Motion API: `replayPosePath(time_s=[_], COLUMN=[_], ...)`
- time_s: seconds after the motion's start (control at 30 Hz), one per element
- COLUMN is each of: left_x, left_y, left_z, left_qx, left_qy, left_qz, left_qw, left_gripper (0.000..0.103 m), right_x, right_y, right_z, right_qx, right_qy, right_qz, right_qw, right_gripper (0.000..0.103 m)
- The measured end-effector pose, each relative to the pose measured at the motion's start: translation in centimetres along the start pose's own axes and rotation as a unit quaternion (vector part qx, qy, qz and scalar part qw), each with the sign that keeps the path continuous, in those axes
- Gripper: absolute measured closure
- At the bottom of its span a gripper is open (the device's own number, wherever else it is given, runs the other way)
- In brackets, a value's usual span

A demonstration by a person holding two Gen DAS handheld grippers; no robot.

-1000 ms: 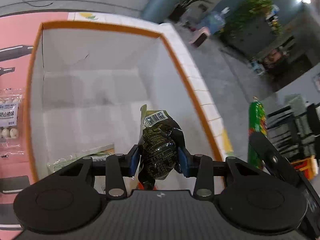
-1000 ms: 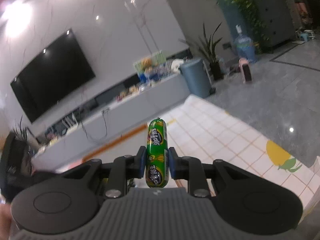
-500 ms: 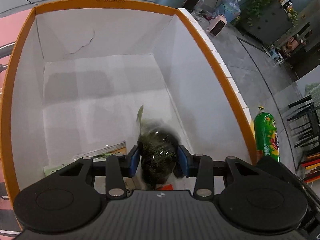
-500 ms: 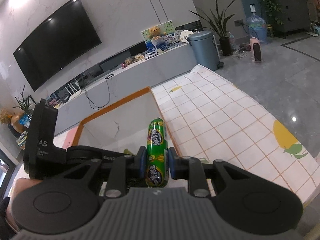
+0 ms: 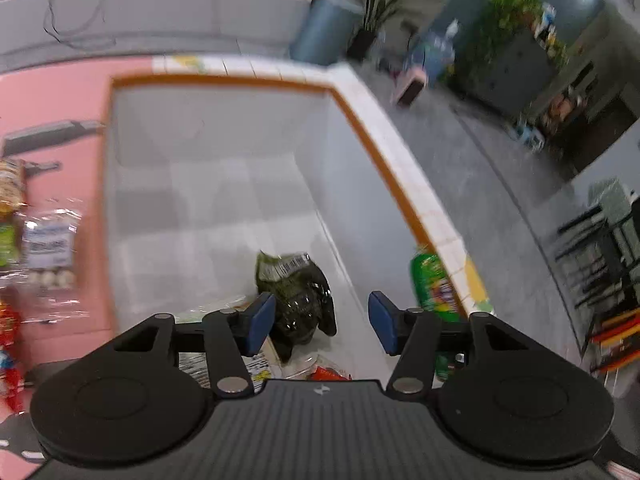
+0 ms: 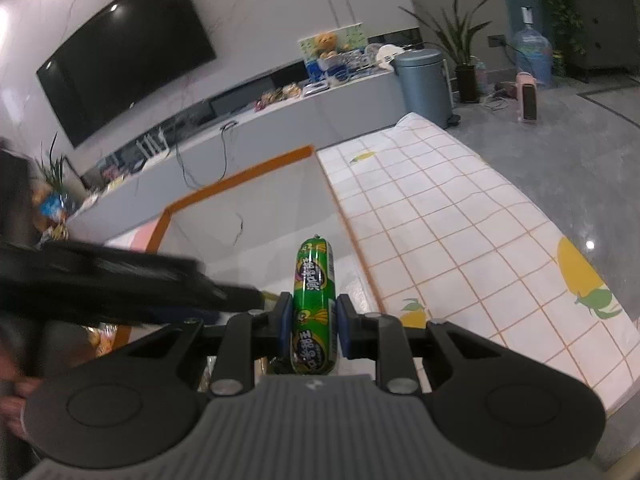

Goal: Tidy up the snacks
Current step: 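Lower the seaweed pack into the box and open the left gripper, then drop the green sausage stick into the box with the right gripper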

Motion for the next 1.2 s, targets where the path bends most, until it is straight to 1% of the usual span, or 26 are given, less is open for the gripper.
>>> replayPosePath(time_s=[0.1,0.17,0.23,0.3,0.33,0.4,0.53,0.6,0.63,0.7,0.8,0.9,1.2], left_x=[2.6,4.0,5.6,6.3,6.3,6.2,6.3,6.4,6.4,6.7,6.6,6.3,5.9], left_y=[0.1,0.2,0.3,0.2,0.2,0.2,0.2,0.3,0.3,0.6,0.6,0.6,0.8], left_z=[-1.1,-1.8,-2.6,-2.5,-2.7,-3.4,-4.5,-4.9,-5.1,-5.4,-5.5,-5.6,-5.6], left_qx=[0.017,0.025,0.030,0.006,-0.003,-0.001,0.008,0.011,0.013,0.011,0.012,0.013,0.016], left_qy=[0.012,0.013,0.014,0.006,-0.003,-0.017,-0.023,-0.023,-0.022,-0.020,-0.019,-0.022,-0.023], left_qz=[0.018,0.032,0.060,0.088,0.091,0.088,0.087,0.085,0.083,0.082,0.081,0.078,0.069], left_qw=[0.9996,0.9991,0.9976,0.9961,0.9959,0.9960,0.9959,0.9960,0.9962,0.9964,0.9964,0.9966,0.9972], left_gripper=[0.039,0.039,0.039,0.039,0.039,0.039,0.039,0.039,0.039,0.039,0.039,0.039,0.039], right_x=[-0.5,-0.9,-1.3,-1.8,-2.1,-2.8,-4.0,-4.7,-5.0,-5.3,-5.1,-4.9,-4.1], right_y=[0.0,0.1,0.2,0.0,0.0,0.1,-0.3,-0.4,-0.3,0.0,-0.1,0.1,-0.4], right_z=[-0.2,-0.4,-0.9,-1.5,-1.7,-2.2,-2.5,-3.1,-3.5,-3.8,-3.3,-3.2,-2.8], right_qx=[0.009,0.016,0.033,0.053,0.062,0.080,0.101,0.128,0.149,0.168,0.148,0.148,0.124], right_qy=[0.009,0.016,0.026,0.045,0.046,0.050,0.065,0.077,0.088,0.098,0.095,0.098,0.100], right_qz=[-0.009,-0.017,-0.022,-0.026,-0.035,-0.045,-0.065,-0.085,-0.097,-0.106,-0.106,-0.106,-0.084], right_qw=[1.000,1.000,0.999,0.997,0.996,0.995,0.991,0.985,0.980,0.975,0.979,0.979,0.984], right_gripper=[0.082,0.082,0.082,0.082,0.082,0.082,0.082,0.082,0.082,0.082,0.082,0.082,0.082])
Point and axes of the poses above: each gripper's, at about its wrist camera, not at the fingertips, and x roughly against the way its jaws point, z to its right, y to its underside, the point moved 5 cm from there along -x, roughly the way its jaws point, and after that the axes turned 15 degrees about x, right-handed, at the moved point
